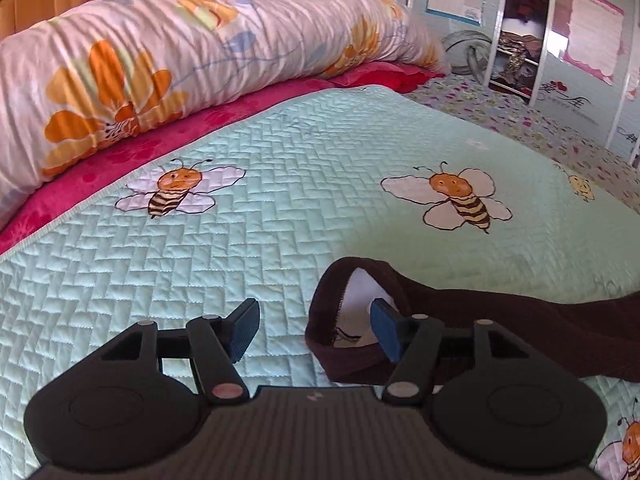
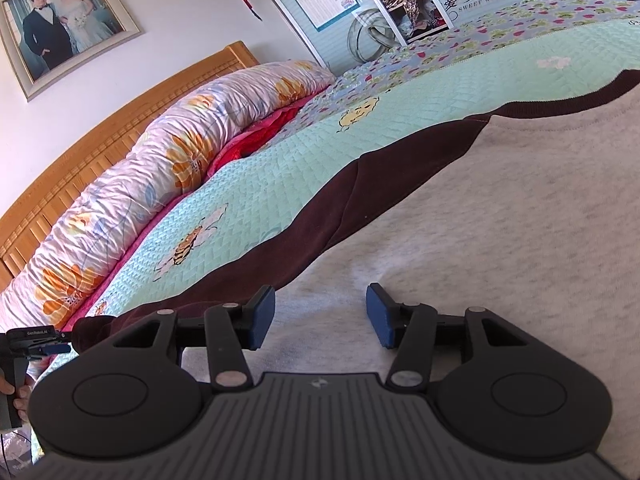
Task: Fold clothes
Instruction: 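Close the left gripper on the maroon sleeve cuff, then lift the held maroon sleeve with the left gripper and pull it across the grey body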
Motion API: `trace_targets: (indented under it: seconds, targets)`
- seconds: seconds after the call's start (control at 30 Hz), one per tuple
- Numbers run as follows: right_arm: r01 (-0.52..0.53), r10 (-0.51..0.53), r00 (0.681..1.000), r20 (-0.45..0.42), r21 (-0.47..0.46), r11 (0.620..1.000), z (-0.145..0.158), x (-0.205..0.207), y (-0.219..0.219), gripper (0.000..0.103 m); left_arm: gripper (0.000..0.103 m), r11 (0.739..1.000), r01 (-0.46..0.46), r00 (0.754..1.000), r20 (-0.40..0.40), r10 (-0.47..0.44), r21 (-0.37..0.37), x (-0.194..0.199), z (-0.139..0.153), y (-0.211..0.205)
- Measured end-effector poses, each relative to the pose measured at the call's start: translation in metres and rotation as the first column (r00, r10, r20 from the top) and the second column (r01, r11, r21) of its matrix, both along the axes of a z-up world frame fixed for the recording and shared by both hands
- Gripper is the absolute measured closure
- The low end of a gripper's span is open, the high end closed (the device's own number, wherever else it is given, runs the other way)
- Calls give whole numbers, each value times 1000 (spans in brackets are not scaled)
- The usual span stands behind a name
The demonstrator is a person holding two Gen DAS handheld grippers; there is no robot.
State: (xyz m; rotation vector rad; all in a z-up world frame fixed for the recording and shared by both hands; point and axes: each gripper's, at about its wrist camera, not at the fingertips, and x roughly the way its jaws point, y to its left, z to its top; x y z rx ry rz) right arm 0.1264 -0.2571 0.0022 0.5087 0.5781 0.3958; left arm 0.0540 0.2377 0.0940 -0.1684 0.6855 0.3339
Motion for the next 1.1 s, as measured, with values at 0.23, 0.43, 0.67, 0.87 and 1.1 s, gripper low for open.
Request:
trace_targets:
  seconds: [0.23,0.43,0.67,0.87,1.1]
  targets:
    - [-71,71,997,-9,-253,965,29,6,37,34,39,996,89,996,27,-89,-20,-10,5,5]
    - [-115,172,977,129,-362,925,69,-14,82,34,40,948,310,950,-70,-305,73,18,-13,-4]
    - [-271,342,938,60,-489,829,72,0,157,34,95,816,522,830,-71,-553,-249,55,-1,18]
    - [-282,443,888,120,-620,733,81,-13,207,34,97,800,401,909,90,-406,-447,77,64,45]
    - [-207,541,821,182,-788,580,81,-47,269,31,97,746,302,953,161,-258,-594,114,108,58]
